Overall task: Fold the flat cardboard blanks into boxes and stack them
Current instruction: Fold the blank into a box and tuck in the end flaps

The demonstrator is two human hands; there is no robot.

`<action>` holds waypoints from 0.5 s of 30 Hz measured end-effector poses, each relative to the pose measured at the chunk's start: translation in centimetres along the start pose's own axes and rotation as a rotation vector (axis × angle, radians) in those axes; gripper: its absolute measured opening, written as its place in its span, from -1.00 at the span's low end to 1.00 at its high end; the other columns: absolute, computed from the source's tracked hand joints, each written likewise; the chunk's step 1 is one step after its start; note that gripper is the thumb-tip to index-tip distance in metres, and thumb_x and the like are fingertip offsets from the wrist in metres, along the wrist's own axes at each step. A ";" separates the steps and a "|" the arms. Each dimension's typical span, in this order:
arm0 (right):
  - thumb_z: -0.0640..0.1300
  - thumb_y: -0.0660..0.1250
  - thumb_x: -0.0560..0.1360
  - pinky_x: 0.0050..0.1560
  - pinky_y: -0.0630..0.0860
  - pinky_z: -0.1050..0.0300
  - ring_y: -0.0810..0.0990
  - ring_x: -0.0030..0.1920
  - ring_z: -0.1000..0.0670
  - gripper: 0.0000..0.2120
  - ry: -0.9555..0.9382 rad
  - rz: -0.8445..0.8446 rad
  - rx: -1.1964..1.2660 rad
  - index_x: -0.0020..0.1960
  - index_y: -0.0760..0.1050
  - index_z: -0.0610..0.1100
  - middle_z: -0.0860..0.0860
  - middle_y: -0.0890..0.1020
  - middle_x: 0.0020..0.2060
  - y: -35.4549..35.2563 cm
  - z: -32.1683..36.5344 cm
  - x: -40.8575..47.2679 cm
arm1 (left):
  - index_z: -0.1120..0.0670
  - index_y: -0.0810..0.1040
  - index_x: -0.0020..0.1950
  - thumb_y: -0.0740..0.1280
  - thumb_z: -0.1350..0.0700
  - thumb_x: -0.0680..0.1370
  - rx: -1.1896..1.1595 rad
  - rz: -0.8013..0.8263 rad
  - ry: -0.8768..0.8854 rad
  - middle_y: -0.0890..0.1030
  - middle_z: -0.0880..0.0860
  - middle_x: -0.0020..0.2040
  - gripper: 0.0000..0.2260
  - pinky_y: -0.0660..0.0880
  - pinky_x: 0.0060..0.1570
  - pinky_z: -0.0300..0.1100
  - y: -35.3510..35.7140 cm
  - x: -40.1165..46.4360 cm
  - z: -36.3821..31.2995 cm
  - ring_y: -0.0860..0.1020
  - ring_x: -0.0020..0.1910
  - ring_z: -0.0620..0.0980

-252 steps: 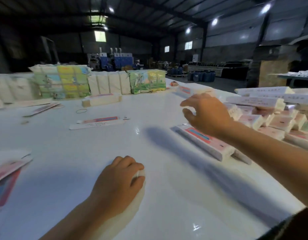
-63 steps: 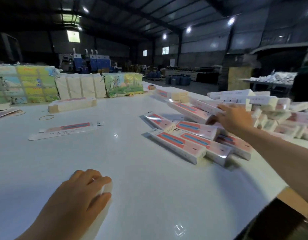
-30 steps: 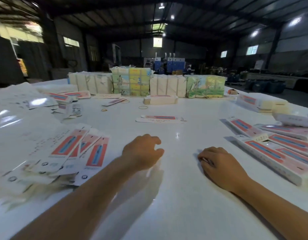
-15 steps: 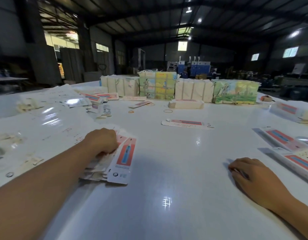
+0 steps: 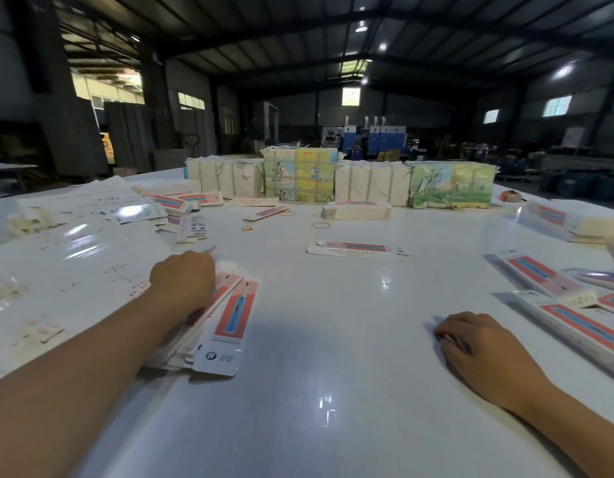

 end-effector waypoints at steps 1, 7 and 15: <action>-0.13 0.24 0.53 0.06 0.41 0.08 0.50 0.06 -0.06 -0.84 -0.001 -0.003 0.001 -0.03 0.60 -0.02 0.06 0.59 0.04 0.0 0.0 0.0 | 0.05 0.50 0.00 0.32 0.07 0.52 0.028 -0.057 0.042 0.47 -0.05 -0.26 -0.89 0.39 -0.31 -0.19 -1.1 -0.2 -1.1 0.47 -0.31 -0.08; -0.09 0.20 0.56 0.11 0.39 0.12 0.47 0.13 -0.04 -0.80 0.010 -0.001 0.012 0.09 0.57 -0.01 0.07 0.57 0.10 0.0 -0.2 0.2 | 0.15 0.49 0.18 0.18 0.24 0.47 0.001 -0.542 0.517 0.61 0.08 -0.13 -0.70 0.35 -0.39 -0.16 -2.4 -6.9 -14.1 0.61 -0.21 0.06; -0.27 0.25 0.47 -0.20 0.40 0.40 0.53 -0.23 0.13 -0.68 0.048 -0.125 0.272 -0.32 0.48 0.10 0.17 0.55 -0.34 -0.9 -0.1 -0.3 | -0.12 0.40 0.35 0.25 0.01 0.49 -0.362 -0.313 0.773 0.48 0.09 0.29 -0.59 0.44 0.10 -0.06 2.5 -12.1 -19.1 0.51 0.13 0.10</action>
Point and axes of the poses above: each hand's wrist, its own x-axis towards the middle knuckle, its own y-axis out of the palm, z = x × y, the point moved 1 cm from there along x, towards the middle knuckle
